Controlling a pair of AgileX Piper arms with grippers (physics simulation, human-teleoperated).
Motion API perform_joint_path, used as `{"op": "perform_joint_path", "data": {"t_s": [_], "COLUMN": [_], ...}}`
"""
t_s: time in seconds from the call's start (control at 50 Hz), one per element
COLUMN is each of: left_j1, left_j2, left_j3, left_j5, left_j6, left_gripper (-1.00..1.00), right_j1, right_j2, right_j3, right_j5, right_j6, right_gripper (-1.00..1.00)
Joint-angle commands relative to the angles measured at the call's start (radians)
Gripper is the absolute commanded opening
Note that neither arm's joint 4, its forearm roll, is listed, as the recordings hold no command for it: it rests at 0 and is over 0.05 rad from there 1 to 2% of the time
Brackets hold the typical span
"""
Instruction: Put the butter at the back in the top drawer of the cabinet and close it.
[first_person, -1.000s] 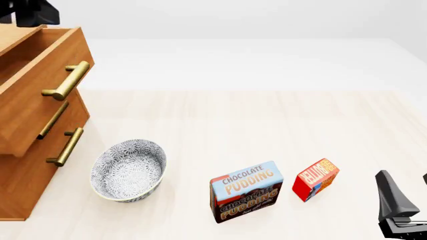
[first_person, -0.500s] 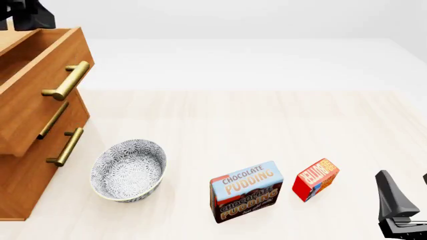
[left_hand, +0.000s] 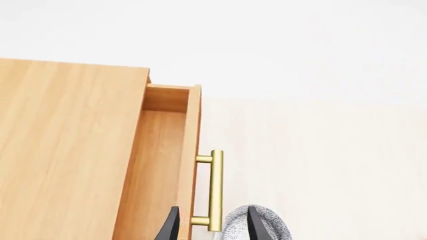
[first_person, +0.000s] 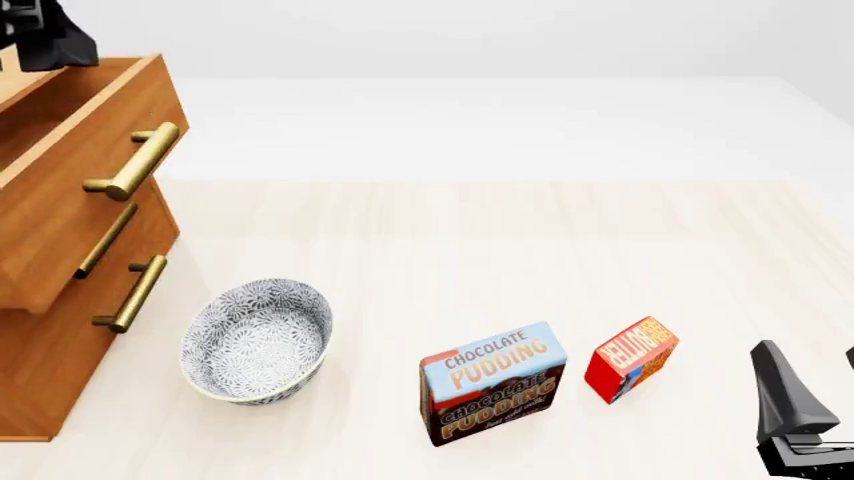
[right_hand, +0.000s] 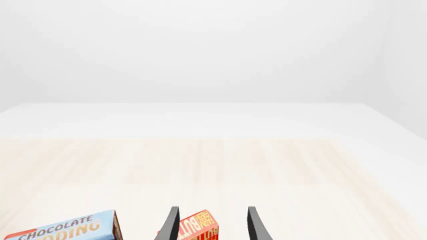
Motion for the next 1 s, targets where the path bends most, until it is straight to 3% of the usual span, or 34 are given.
{"op": "perform_joint_path", "data": {"t_s": [0.02,1.0], "left_j1": [0.012,0.046], "left_j2": [0.004,0.077], "left_j3": [0.021,0.082], "left_j5": [-0.016,-0.097], "left_j6": [-0.004,-0.022], "left_gripper": [1.00,1.00], "right_j1": [0.000,0.000], "right_j2": [0.000,0.000], "right_j3": [0.000,0.000], "right_j5": [0.000,0.000], "right_j6": [0.000,0.000], "right_gripper": [1.00,1.00]}}
